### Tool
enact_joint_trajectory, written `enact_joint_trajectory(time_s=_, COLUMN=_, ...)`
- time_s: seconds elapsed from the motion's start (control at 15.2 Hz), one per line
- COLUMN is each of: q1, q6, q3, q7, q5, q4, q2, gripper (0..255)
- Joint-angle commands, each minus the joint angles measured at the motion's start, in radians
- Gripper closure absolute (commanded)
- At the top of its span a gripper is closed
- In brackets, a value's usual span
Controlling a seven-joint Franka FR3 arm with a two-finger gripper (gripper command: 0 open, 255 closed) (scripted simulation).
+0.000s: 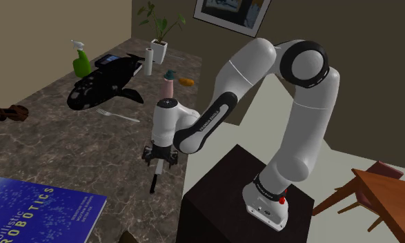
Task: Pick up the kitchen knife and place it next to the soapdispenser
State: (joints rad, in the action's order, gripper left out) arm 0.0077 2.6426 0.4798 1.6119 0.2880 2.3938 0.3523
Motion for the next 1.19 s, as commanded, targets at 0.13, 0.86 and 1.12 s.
enact_joint_trajectory(time_s=0.13, q1=0.027, q6=0.041, q3=-0.037, q7=0.033, q5=0.046, q4=-0.005, q2=0.049, gripper=0)
enact_joint_trajectory(time_s=0.86, q1=0.027, q6=0.040, q3=-0.038, q7=0.032, q5=0.047, q4=-0.007, q2=0.051, gripper=255)
enact_joint_trajectory(time_s=1.12, q1=0.033, q6=0.046, q3=-0.043, q7=0.039, q5=0.054, q4=-0.010, q2=0.059, gripper=255)
